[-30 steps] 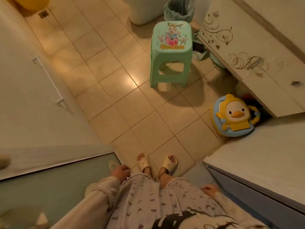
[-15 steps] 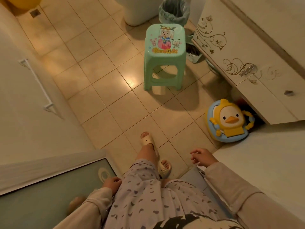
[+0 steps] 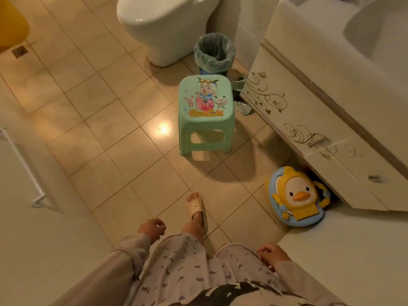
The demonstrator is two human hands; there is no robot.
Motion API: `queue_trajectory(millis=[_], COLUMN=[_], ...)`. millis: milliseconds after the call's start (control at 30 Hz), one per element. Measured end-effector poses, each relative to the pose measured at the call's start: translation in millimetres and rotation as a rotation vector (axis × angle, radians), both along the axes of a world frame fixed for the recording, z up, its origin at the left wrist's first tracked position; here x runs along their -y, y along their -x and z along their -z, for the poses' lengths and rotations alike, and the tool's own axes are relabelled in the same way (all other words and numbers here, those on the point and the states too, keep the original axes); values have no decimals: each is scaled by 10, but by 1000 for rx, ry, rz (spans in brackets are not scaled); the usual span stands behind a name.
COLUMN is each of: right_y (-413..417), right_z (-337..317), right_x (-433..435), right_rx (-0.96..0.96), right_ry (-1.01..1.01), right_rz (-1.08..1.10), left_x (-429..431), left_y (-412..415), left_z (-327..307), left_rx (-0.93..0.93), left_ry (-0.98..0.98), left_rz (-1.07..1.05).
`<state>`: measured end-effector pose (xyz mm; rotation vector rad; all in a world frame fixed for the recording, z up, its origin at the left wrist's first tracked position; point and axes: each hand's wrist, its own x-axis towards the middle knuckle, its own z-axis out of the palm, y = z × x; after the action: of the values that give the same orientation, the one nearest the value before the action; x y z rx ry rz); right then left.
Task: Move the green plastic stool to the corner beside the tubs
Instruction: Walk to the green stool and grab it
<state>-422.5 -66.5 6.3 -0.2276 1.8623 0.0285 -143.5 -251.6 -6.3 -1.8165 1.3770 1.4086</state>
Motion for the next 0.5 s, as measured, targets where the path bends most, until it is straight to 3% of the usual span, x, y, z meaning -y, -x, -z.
queue_trajectory(millis=[233,500], right_y=[387,931], right_z=[-48,-22], right_x=[397,1263], right_rx=[-8,-25], right_ry=[-86,-63], right_rz=[29,-137], left_x=[1115,1353], left_y=[723,950], left_z=[-253,-195], left_rx=[-100,-39], left_ry=[61,23], left_rz=[-34,-147])
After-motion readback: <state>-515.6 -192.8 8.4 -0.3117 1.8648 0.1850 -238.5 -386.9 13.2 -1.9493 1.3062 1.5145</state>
